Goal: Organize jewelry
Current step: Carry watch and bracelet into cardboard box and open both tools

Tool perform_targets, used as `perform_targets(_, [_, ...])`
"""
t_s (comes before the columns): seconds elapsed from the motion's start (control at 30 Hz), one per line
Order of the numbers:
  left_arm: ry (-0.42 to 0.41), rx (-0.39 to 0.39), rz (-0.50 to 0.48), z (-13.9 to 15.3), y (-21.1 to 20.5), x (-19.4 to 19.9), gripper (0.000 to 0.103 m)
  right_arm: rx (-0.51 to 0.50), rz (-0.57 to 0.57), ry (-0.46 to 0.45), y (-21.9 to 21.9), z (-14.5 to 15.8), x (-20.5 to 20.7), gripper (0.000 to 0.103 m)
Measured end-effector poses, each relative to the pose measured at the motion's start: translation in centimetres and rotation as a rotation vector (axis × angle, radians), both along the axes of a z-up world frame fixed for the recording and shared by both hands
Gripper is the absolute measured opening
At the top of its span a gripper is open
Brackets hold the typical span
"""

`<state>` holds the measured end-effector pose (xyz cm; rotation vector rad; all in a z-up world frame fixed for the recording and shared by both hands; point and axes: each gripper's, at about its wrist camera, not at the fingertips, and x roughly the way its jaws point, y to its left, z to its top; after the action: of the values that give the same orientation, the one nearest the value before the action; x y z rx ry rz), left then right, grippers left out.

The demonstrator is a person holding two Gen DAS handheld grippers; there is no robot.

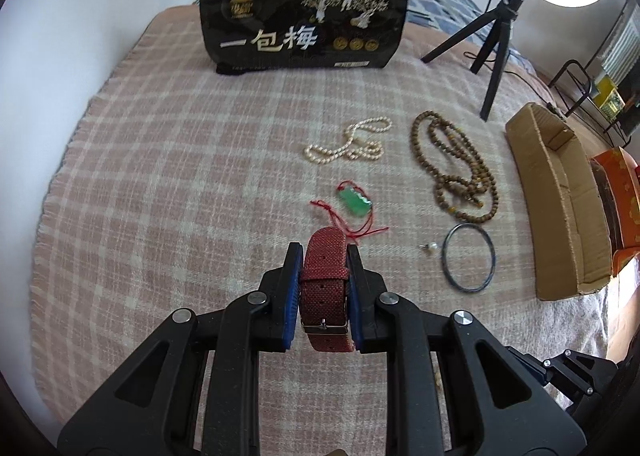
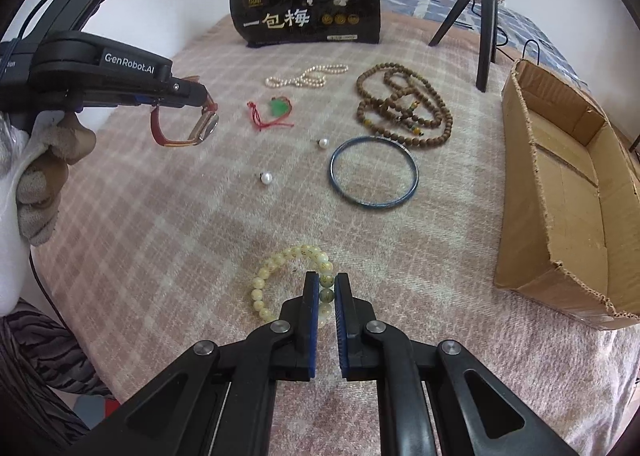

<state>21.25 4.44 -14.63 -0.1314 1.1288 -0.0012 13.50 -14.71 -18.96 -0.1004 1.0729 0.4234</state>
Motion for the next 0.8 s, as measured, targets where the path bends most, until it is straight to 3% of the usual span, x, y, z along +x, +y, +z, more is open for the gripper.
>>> perform_targets(0.33, [-0.079,-0.027,-0.051,3.3,-2.8,-0.3,0.019,0.049,-0.050,-0.108,-2.3,4.4,0.0,0.005])
perform_targets(0.8, [-0.154,-0.091,-0.143,6.7,-9.7,0.8,0.019,0.065,-0.222,-0.238,-9.3,8.8,1.2,0.005])
